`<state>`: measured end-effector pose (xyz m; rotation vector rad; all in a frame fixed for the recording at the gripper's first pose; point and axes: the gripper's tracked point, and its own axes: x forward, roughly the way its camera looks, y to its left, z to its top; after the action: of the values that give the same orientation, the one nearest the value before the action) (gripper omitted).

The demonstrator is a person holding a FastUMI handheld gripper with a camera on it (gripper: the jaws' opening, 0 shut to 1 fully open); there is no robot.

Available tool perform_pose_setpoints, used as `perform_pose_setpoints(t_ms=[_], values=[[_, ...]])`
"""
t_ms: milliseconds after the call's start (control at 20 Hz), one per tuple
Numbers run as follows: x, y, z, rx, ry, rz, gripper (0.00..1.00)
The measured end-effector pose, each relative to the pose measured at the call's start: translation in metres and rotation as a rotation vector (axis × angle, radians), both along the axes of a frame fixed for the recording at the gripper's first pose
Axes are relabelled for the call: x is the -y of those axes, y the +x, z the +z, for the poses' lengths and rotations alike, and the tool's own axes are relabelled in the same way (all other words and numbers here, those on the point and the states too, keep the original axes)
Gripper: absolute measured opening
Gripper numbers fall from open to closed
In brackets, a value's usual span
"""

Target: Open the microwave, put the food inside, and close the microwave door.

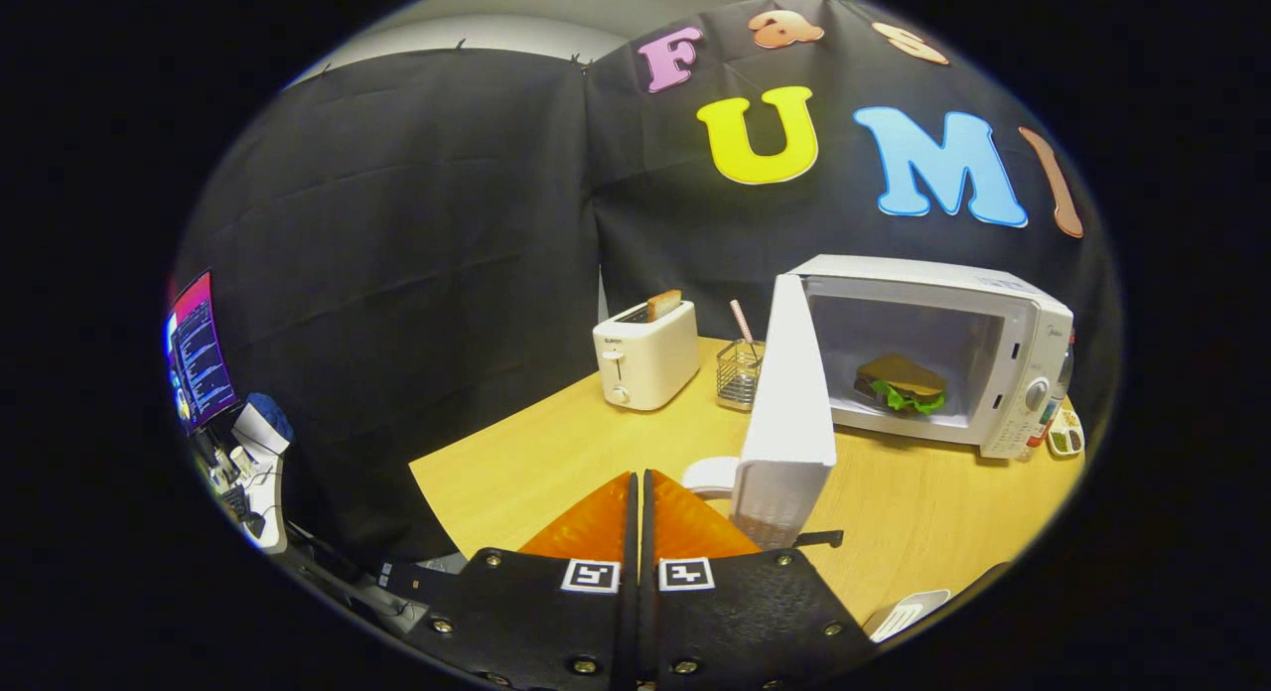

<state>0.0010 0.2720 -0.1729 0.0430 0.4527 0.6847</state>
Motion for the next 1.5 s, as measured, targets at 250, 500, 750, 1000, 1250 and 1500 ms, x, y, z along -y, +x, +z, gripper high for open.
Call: perform_pose_setpoints(t_ms=[250, 500, 750, 1000, 1250, 1500], values=[[0.035, 0.018, -0.001, -0.013, -0.014, -0.057, 0.01], [0.083, 0.054, -0.001, -0.015, -0.024, -0.149, 0.01], [0.134, 0.097, 0.005, -0.005, -0.03, -0.229, 0.01], [0.173, 0.141, -0.002, 0.007, -0.044, -0.297, 0.01], [0.2, 0.189, -0.008, 0.013, -0.04, -0.355, 0.01], [0.213, 0.233, -0.016, 0.009, -0.024, -0.41, 0.01]])
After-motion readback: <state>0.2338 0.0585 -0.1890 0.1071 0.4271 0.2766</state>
